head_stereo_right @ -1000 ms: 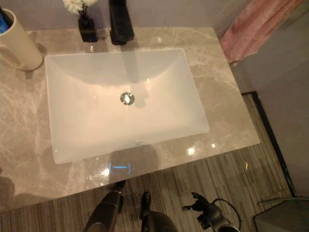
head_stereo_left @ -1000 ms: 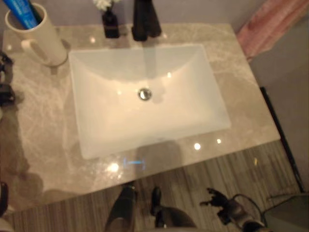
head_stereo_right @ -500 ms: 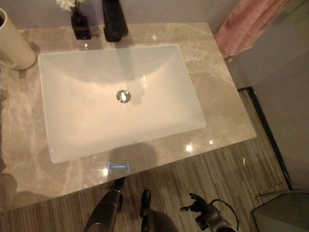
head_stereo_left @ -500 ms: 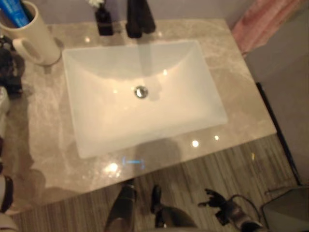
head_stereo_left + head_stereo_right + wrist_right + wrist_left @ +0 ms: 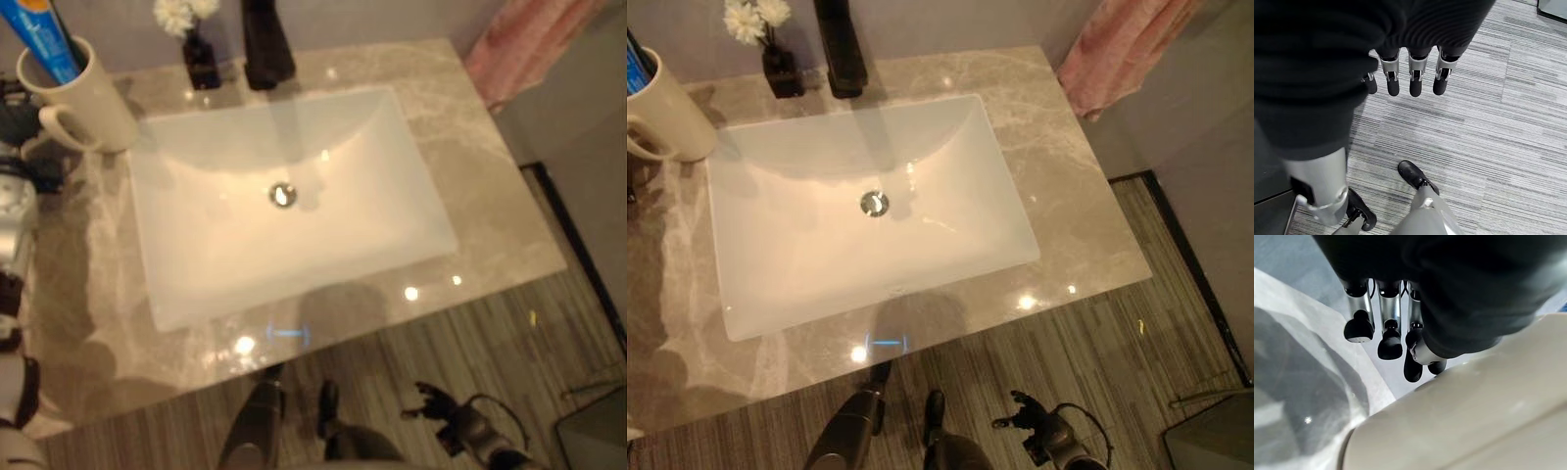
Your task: Put brush and paste in cup on sink, flatten towel.
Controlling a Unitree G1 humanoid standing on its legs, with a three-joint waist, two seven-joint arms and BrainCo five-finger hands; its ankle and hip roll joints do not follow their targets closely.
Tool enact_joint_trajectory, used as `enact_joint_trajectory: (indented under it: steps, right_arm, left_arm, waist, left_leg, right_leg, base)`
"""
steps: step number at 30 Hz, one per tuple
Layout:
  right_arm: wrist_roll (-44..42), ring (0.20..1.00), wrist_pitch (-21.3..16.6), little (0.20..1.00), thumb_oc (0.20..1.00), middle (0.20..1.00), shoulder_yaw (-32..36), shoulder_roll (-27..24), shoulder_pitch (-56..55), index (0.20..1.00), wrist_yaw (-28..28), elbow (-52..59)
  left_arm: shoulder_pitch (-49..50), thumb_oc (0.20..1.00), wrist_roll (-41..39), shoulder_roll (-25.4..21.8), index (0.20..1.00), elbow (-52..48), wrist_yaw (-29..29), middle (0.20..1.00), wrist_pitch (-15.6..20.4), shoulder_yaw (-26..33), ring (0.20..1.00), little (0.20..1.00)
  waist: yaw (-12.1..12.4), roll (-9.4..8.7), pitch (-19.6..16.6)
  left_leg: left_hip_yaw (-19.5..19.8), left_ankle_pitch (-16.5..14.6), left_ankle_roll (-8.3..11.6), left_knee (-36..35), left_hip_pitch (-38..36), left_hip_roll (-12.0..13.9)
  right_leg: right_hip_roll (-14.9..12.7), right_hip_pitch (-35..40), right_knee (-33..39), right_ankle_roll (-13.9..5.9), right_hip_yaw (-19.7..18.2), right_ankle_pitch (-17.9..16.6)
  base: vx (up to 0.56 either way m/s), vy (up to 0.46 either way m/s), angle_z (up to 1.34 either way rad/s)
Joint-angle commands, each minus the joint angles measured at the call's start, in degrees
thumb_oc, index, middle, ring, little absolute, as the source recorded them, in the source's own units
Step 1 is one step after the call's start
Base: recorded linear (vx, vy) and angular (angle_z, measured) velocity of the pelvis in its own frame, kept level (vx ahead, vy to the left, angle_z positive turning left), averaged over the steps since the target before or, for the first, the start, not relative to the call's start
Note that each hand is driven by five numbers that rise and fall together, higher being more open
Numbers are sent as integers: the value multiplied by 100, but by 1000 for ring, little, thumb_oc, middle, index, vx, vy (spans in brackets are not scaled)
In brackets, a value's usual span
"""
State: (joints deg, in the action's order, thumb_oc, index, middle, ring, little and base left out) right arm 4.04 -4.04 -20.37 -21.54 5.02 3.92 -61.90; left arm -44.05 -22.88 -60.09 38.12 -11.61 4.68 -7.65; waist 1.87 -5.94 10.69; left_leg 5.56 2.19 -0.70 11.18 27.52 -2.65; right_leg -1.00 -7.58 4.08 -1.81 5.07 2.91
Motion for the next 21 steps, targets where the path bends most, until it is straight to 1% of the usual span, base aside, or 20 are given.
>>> enact_joint_trajectory:
  steps: [1, 4, 6, 8, 13, 14, 16, 17, 19, 21]
  right_arm:
    - [-47, 1000, -26, 1000, 1000, 1000, 72, -297, -316, 1000, -55, -71]
    - [-23, 1000, -18, 1000, 1000, 1000, 26, -222, -284, 1000, -54, -133]
    - [-34, 1000, -21, 1000, 1000, 1000, 17, -190, -298, 1000, -46, -118]
    - [-17, 1000, -26, 1000, 1000, 1000, -14, -148, -343, 1000, -30, -86]
    - [17, 1000, 0, 1000, 1000, 1000, -16, -79, -332, 1000, -52, -118]
    - [44, 1000, -15, 1000, 1000, 1000, -25, -76, -315, 1000, -65, -78]
    - [51, 1000, -21, 1000, 1000, 1000, -23, -69, -307, 1000, -62, -66]
    - [84, 1000, -25, 1000, 1000, 1000, -30, -71, -305, 1000, -71, -85]
    - [96, 1000, -25, 1000, 1000, 1000, -29, -70, -297, 1000, -78, -101]
    - [139, 1000, -20, 1000, 1000, 1000, 14, -70, -312, 1000, -87, -150]
  left_arm:
    - [-220, 200, -99, -67, 200, 100, -299, 200, 329, 257, 200, 200]
    - [-293, 200, 83, -28, 200, 220, -531, 200, 332, 377, 200, 200]
    - [-232, 200, 103, 27, 200, 231, -578, 200, 321, 442, 200, 200]
    - [-32, 200, 245, 127, 200, 265, -707, 200, 308, 660, 200, 200]
    - [414, 200, 206, 186, 200, 220, -739, 200, 323, 1024, 200, 200]
    - [648, 200, 202, 192, 200, 172, -780, 200, 334, 1234, 200, 200]
    - [755, 200, 210, 202, 200, 124, -781, 200, 337, 1323, 200, 200]
    - [933, 200, 241, 234, 200, 67, -790, 200, 339, 1449, 200, 200]
    - [1021, 200, 275, 260, 200, 17, -804, 200, 341, 1510, 200, 200]
    - [1270, 200, 362, 366, 200, -271, -784, 200, 348, 1648, 200, 200]
  waist:
    - [-143, -57, -354]
    - [-117, -88, -303]
    - [-107, -97, -298]
    - [-83, -116, -319]
    - [-53, -113, -401]
    - [-9, -131, -438]
    - [6, -138, -456]
    - [42, -155, -510]
    - [61, -162, -534]
    - [129, -201, -613]
  left_leg:
    - [715, -392, -105, 67, 93, 100]
    - [703, -407, -105, 110, 104, 125]
    - [720, -391, -100, 95, 99, 130]
    - [759, -302, -64, -48, 41, 141]
    - [835, -122, -9, -365, -103, 156]
    - [874, -24, 24, -536, -171, 189]
    - [893, 20, 34, -630, -214, 209]
    - [936, 102, 71, -791, -309, 246]
    - [976, 143, 92, -865, -341, 254]
    - [1034, 201, 146, -990, -417, 281]
  right_leg:
    - [-474, 168, -167, -527, 109, 94]
    - [-461, 153, -199, -523, 66, 85]
    - [-452, 155, -217, -507, 68, 113]
    - [-425, 174, -270, -457, 122, 204]
    - [-387, 230, -319, -398, 273, 308]
    - [-359, 247, -348, -377, 349, 357]
    - [-348, 257, -357, -370, 400, 375]
    - [-315, 306, -347, -349, 504, 415]
    - [-295, 327, -344, -336, 542, 431]
    - [-256, 413, -280, -309, 675, 457]
  base:
    - [0, 0, 0]
    - [3, -22, -4]
    - [11, -46, -2]
    - [17, -74, -1]
    - [12, -65, 4]
    - [3, -100, 15]
    - [-2, -78, 21]
    - [-9, -73, 26]
    - [-10, -61, 27]
    - [-10, -59, 23]
